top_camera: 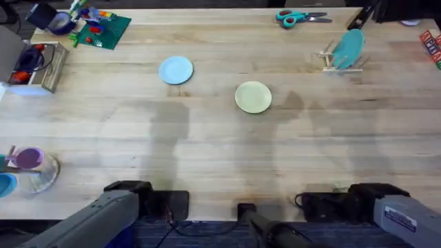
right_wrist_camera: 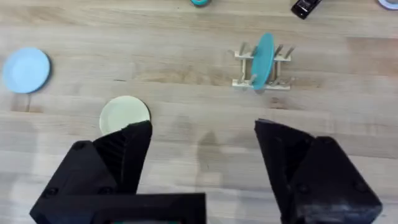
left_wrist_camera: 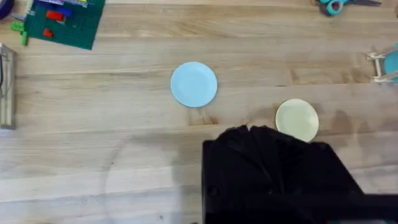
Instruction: Pick up the plates from the table one by one and place each into a slot on the dish rack.
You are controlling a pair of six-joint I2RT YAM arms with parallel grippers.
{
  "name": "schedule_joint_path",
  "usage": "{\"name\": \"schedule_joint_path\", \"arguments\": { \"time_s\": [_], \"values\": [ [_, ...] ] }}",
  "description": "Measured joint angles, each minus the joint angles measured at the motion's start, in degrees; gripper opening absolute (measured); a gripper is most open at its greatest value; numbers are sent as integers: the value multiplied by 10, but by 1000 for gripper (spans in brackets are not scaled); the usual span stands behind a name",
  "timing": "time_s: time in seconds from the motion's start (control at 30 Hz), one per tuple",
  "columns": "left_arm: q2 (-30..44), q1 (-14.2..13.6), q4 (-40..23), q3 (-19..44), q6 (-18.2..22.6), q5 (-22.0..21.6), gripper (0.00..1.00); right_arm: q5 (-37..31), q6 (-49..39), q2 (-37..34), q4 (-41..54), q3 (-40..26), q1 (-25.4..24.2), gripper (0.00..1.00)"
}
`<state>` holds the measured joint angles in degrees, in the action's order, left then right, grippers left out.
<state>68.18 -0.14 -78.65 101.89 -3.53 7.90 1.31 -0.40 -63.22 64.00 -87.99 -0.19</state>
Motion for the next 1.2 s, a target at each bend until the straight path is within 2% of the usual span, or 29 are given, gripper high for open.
{"name": "schedule_joint_path", "arguments": {
  "time_s": [0.2,0.47,0.63,0.77,0.97,1.2],
  "values": [
    [0,0,-11,0,-20,18,41,0,0,0,-1,0,0,993],
    [5,0,-17,1,-39,100,41,0,0,0,-1,0,0,994],
    [33,0,-19,1,-43,166,42,0,0,0,-1,0,0,995],
    [56,0,-23,-3,-45,197,42,0,0,0,-1,0,0,995],
    [57,0,-15,-60,-45,236,43,0,0,0,-1,0,0,995],
    [57,-1,52,-141,-45,295,42,0,0,0,-1,0,0,995]
  ]
}}
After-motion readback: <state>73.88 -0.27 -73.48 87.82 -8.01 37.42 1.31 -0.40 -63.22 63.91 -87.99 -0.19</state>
